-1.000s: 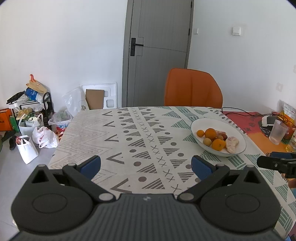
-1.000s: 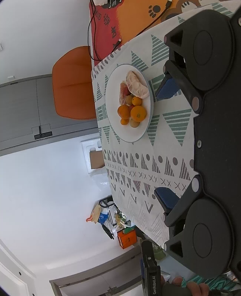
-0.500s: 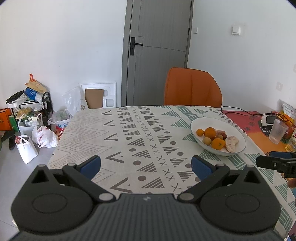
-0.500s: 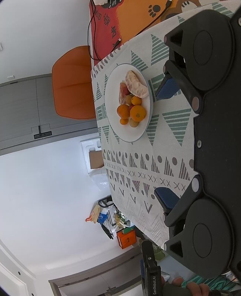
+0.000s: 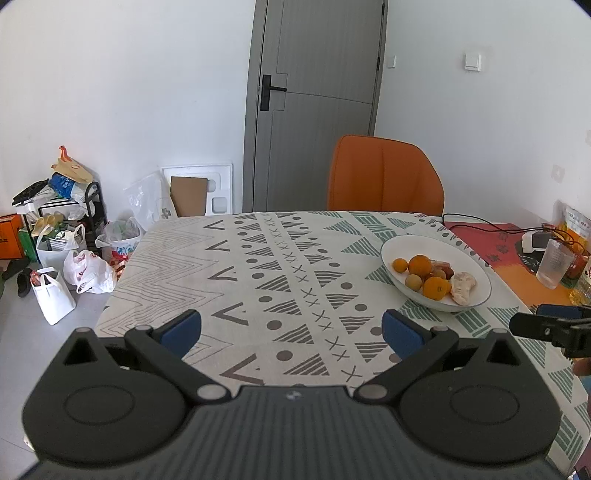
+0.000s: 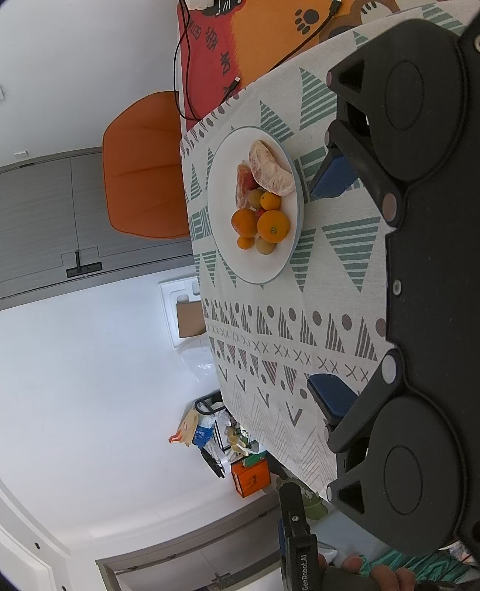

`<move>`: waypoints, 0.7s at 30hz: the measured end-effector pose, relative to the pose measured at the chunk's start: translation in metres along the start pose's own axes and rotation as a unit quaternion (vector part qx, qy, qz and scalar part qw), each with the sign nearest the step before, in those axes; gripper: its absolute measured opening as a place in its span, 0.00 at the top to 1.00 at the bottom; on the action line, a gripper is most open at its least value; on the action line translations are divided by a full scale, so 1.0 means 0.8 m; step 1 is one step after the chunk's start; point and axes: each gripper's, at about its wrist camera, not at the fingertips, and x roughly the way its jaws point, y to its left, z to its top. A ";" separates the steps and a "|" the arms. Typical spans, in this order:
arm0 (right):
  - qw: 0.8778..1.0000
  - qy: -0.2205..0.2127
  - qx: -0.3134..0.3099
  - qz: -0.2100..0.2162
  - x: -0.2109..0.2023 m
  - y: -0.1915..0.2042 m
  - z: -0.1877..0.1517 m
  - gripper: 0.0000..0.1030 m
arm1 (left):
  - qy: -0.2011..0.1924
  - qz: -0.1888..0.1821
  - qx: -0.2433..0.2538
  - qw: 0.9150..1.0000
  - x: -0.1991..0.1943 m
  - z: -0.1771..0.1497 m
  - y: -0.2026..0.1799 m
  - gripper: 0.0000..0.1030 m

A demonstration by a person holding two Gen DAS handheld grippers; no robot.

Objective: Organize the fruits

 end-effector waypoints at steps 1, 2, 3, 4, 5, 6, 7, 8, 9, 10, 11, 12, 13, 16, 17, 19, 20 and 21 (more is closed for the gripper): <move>1.000 0.000 0.000 0.000 0.000 0.000 0.000 0.00 | 0.000 0.000 0.000 1.000 0.000 0.000 0.000 0.00; 1.000 0.000 0.001 0.000 0.000 0.000 0.000 0.00 | 0.001 0.001 -0.001 1.000 0.000 0.000 0.000 0.00; 1.000 0.000 0.001 0.000 0.000 0.000 0.000 0.00 | 0.002 0.001 -0.002 1.000 0.001 0.000 0.000 0.00; 1.000 0.001 0.002 0.000 0.001 0.000 0.000 0.00 | 0.003 0.001 -0.003 1.000 0.001 0.000 0.000 0.00; 1.000 0.001 0.002 0.000 0.001 0.000 0.000 0.00 | 0.004 0.001 -0.003 1.000 0.001 0.000 0.000 0.00; 1.000 0.001 0.001 0.000 0.001 0.000 0.000 0.00 | 0.005 0.001 -0.003 1.000 0.002 0.000 0.000 0.00; 1.000 0.001 0.000 -0.001 0.001 0.000 0.000 0.00 | 0.006 0.001 -0.003 1.000 0.002 0.000 0.000 0.00; 1.000 0.001 0.000 -0.001 0.001 0.000 0.000 0.00 | 0.007 0.000 -0.003 1.000 0.002 0.000 0.000 0.00; 1.000 0.000 0.000 0.000 0.001 -0.001 0.000 0.00 | 0.008 0.000 -0.002 1.000 0.002 0.000 0.000 0.00; 1.000 0.001 0.001 0.000 0.001 0.000 0.000 0.00 | 0.008 -0.001 -0.002 1.000 0.002 0.000 0.000 0.00; 1.000 0.001 0.001 -0.001 0.001 0.000 0.000 0.00 | 0.008 0.000 -0.003 1.000 0.002 0.000 0.000 0.00; 1.000 0.001 0.000 -0.001 0.001 -0.001 -0.001 0.00 | 0.008 0.000 -0.003 1.000 0.002 0.000 0.000 0.00; 1.000 0.001 0.000 -0.002 0.001 -0.001 -0.001 0.00 | 0.008 0.000 -0.003 1.000 0.002 0.000 0.000 0.00; 1.000 0.001 0.000 -0.001 0.002 -0.001 -0.001 0.00 | 0.007 0.001 -0.002 1.000 0.001 0.000 0.001 0.00; 1.000 0.001 0.000 -0.001 0.002 -0.001 -0.001 0.00 | 0.007 0.001 -0.002 1.000 0.002 0.001 0.001 0.00; 1.000 0.002 0.000 -0.001 0.003 -0.002 -0.002 0.00 | 0.008 0.001 -0.002 1.000 0.002 0.001 0.001 0.00; 1.000 0.002 -0.001 -0.001 0.003 -0.002 -0.002 0.00 | 0.008 0.000 -0.002 1.000 0.002 0.001 0.001 0.00; 1.000 0.003 -0.001 -0.001 0.004 -0.002 -0.002 0.00 | 0.008 -0.001 -0.002 1.000 0.002 0.001 0.001 0.00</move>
